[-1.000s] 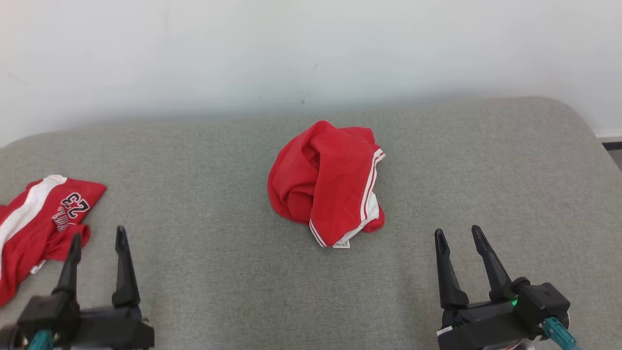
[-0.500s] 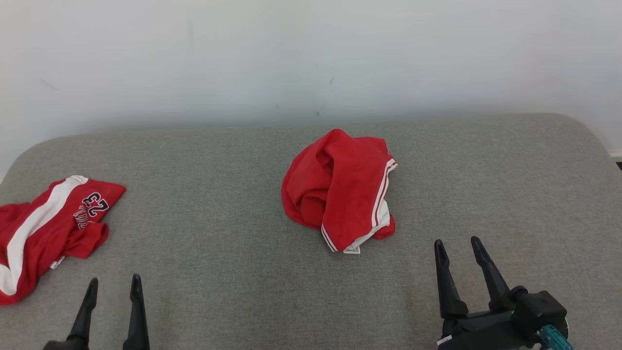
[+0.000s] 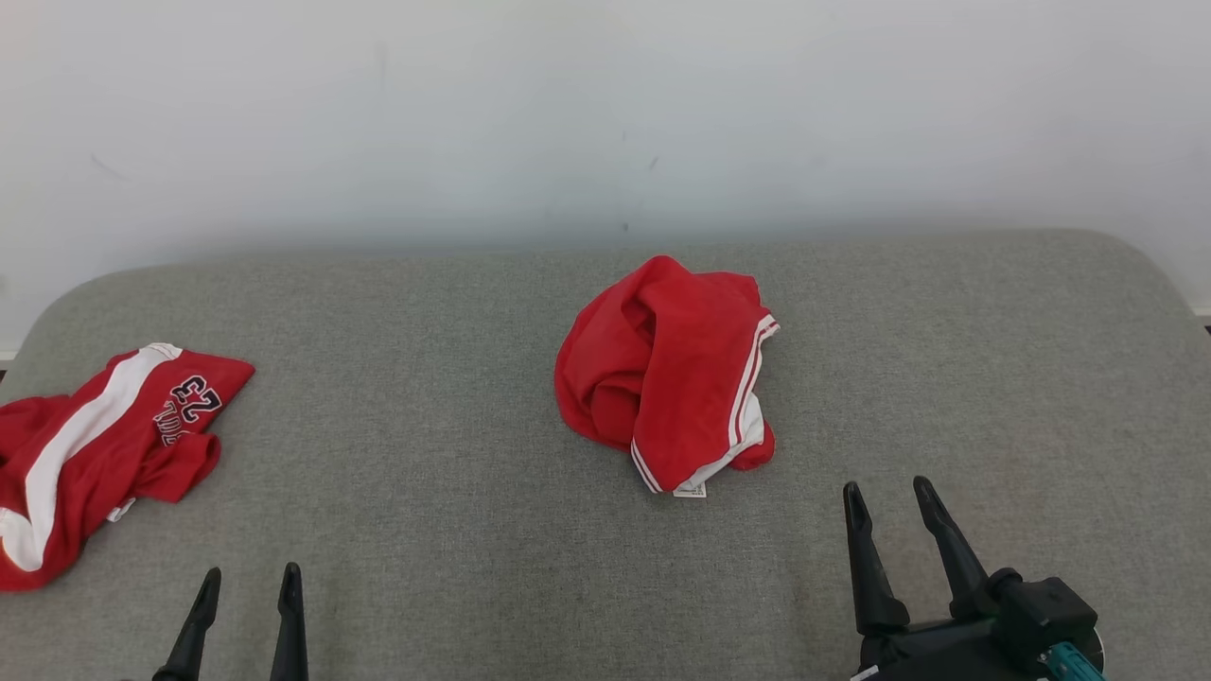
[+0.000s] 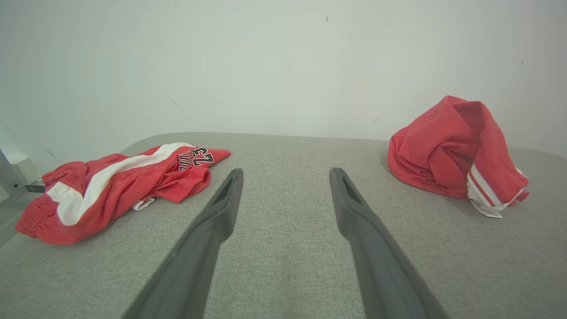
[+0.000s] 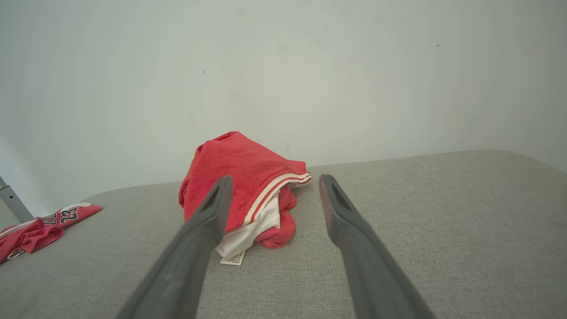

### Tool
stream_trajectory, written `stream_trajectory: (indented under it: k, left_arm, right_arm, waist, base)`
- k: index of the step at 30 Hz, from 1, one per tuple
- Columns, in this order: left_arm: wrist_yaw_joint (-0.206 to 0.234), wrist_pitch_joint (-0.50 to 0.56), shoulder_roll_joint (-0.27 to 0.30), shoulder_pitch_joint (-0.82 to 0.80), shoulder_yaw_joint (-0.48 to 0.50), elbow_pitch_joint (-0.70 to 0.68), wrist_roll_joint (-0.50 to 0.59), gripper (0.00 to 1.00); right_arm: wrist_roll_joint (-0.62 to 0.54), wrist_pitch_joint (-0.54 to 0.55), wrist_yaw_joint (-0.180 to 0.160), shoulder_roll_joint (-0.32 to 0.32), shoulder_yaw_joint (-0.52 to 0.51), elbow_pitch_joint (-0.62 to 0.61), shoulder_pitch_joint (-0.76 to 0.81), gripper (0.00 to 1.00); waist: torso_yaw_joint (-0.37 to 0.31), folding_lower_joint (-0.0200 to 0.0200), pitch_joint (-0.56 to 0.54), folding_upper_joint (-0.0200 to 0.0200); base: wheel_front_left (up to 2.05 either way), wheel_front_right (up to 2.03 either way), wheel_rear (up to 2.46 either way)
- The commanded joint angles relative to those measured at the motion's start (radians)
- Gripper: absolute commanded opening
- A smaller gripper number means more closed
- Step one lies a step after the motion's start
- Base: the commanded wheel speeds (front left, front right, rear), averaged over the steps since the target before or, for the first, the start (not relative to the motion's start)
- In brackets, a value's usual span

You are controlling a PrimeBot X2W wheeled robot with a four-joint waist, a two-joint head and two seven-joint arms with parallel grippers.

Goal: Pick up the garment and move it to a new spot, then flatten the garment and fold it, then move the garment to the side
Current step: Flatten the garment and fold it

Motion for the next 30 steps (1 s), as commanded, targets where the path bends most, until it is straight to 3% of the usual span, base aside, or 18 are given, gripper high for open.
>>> stream_trajectory:
  k: [1, 16, 30]
  left_arm:
    - [-0.004, -0.003, -0.005, 0.01, 0.0, -0.003, 0.001, 1.0]
    - [-0.005, -0.003, -0.036, 0.026, 0.04, -0.03, 0.07, 1.0]
    - [-0.006, -0.003, -0.028, 0.022, 0.027, -0.027, 0.09, 1.0]
  right_arm:
    - [0.001, 0.0, -0.002, 0.001, 0.003, 0.004, 0.01, 1.0]
    - [-0.016, 0.0, -0.002, 0.001, -0.006, 0.036, 0.019, 1.0]
    - [-0.023, 0.0, -0.002, 0.001, -0.012, 0.069, 0.02, 1.0]
  waist:
    - [0.0, 0.0, -0.001, 0.0]
    - [-0.004, 0.0, -0.009, 0.0]
    - [-0.008, 0.0, -0.009, 0.0]
  base:
    - [0.0, 0.0, 0.0]
    - [0.0, 0.0, 0.0]
    - [0.0, 0.0, 0.0]
